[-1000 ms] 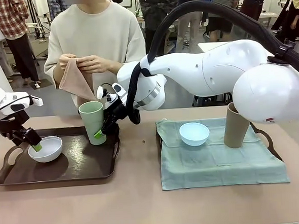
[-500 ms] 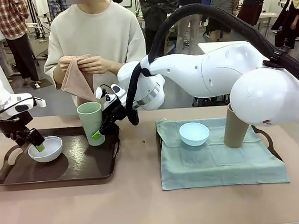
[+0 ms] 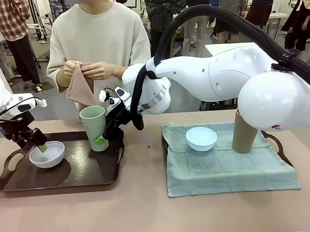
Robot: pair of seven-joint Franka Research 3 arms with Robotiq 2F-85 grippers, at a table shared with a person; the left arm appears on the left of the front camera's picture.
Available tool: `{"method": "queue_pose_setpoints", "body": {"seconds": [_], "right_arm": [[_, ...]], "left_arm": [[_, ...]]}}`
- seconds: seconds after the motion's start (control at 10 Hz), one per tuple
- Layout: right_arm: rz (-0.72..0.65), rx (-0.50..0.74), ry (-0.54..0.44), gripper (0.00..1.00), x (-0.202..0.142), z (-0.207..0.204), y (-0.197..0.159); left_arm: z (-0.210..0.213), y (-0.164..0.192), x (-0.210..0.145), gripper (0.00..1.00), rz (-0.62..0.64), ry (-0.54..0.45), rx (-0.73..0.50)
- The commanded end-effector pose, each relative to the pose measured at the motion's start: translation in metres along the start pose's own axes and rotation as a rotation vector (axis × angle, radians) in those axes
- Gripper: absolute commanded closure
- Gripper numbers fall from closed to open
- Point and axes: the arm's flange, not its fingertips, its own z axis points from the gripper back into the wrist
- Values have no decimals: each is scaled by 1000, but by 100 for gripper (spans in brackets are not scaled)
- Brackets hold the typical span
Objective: Set up a tray with a mat and arrange the tableware.
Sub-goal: Pick up the Picnic Bowl and Reusable plastic cup from the Handle tray in front of the human's position and hold them in the air.
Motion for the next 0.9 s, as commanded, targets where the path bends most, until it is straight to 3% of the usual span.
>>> {"method": "queue_pose_setpoints", "body": {"seconds": [0.0,0.1,0.2,0.4,0.5,0.6,0.7,0.8], "right_arm": [[-3,38,-14,58,7,-2,-9],[1,44,-16,59,6,-3,-9],[4,44,-18,100,7,-2,-10],[5,42,-19,100,7,-4,-10],[3,43,-16,77,5,-3,-10],[3,42,-18,78,4,-3,-11],[1,44,-18,100,4,-3,-10],[0,43,-19,78,3,-3,-11]], "left_arm": [[-7,7,7,57,59,21,28],[-9,8,7,57,79,11,25],[-8,9,9,100,75,13,21],[-5,9,8,100,81,4,16],[-6,9,7,82,85,3,11],[-7,8,8,90,85,6,9],[-7,8,8,100,87,8,8],[-7,8,8,100,88,8,8]]}}
